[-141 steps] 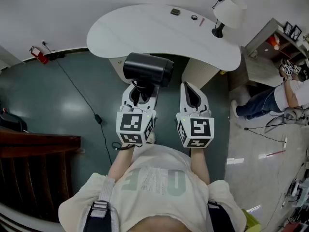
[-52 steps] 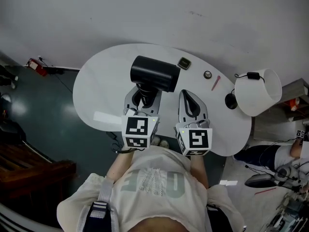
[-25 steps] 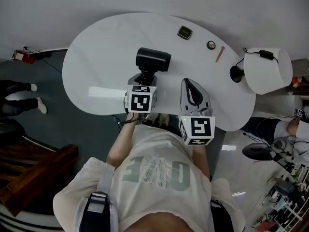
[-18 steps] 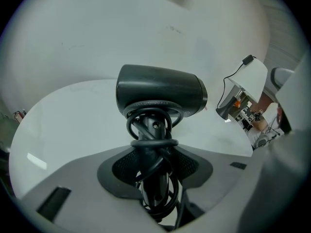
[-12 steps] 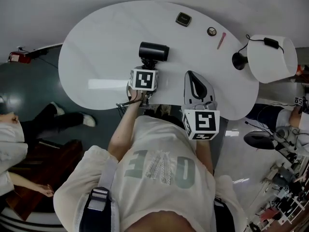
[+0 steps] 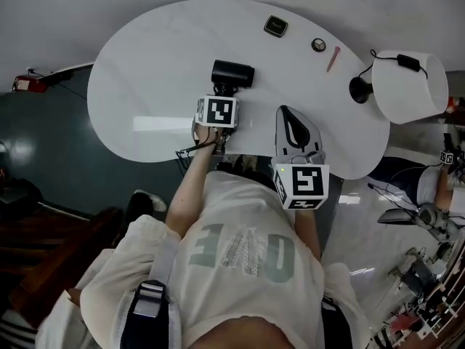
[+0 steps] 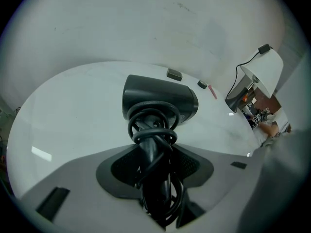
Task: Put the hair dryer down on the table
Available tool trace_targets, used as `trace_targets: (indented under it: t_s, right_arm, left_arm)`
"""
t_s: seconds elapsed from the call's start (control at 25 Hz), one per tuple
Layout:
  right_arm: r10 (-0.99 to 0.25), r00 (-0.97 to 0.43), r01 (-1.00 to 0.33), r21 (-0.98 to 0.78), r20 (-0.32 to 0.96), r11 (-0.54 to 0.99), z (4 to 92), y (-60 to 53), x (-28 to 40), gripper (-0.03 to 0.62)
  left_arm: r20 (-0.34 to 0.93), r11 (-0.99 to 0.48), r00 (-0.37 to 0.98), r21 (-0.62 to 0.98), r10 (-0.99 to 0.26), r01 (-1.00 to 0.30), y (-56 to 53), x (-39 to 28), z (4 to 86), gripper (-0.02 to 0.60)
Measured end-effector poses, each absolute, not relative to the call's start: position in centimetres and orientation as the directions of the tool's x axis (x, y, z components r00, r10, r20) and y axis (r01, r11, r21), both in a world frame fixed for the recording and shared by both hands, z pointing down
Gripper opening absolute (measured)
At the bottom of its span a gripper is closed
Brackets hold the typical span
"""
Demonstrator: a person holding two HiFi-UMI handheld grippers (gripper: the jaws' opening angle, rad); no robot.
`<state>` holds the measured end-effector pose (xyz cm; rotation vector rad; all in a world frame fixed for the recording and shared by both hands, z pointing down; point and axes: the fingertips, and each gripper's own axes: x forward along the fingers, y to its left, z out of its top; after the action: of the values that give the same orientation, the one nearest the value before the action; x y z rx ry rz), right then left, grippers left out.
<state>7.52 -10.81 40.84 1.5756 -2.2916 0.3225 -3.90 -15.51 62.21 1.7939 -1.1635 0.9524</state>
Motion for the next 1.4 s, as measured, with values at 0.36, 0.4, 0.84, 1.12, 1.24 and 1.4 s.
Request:
trace_targets:
  t_s: [0.36, 0.4, 0.84, 1.12, 1.24, 1.4]
  right_arm:
    - [-0.853, -0.340, -0.929, 0.000, 0.397, 0.370, 40.9, -10.3, 7.4, 0.005]
    - [-0.853, -0.341, -0.929, 0.000, 0.396, 0.371, 40.8, -10.3, 7.4, 0.005]
    - [-0.863, -0.341, -0.930, 0.003, 0.373, 0.368, 40.0, -10.4, 7.3, 0.005]
    - [-0.906, -0.355, -0.928, 0.026, 0.230, 0.371, 34.0, -13.0, 6.8, 0.005]
    - [-0.921, -0.362, -0.929, 0.025, 0.143, 0.369, 30.4, -14.0, 6.4, 0.005]
    - [-0.938, -0.345, -0.939, 0.002, 0.044, 0.345, 26.7, -14.2, 6.4, 0.005]
  left_arm:
    - [0.879, -0.254, 0.291, 0.204, -0.378, -0.945, -15.4, -4.0, 62.3, 0.198]
    - [0.879, -0.256, 0.295, 0.207, -0.374, -0.944, -15.4, -3.9, 62.3, 0.203]
    - [0.795, -0.212, 0.332, 0.258, -0.508, -0.943, -17.3, -4.2, 57.4, 0.279]
    - [0.551, -0.328, 0.373, 0.183, -0.746, -0.927, -20.2, -3.1, 43.3, 0.278]
    - [0.391, -0.371, 0.396, 0.141, -0.831, -0.918, -19.8, -2.9, 36.0, 0.253]
    - [0.170, -0.351, 0.360, 0.078, -0.917, -0.933, -17.9, -3.6, 27.9, 0.038]
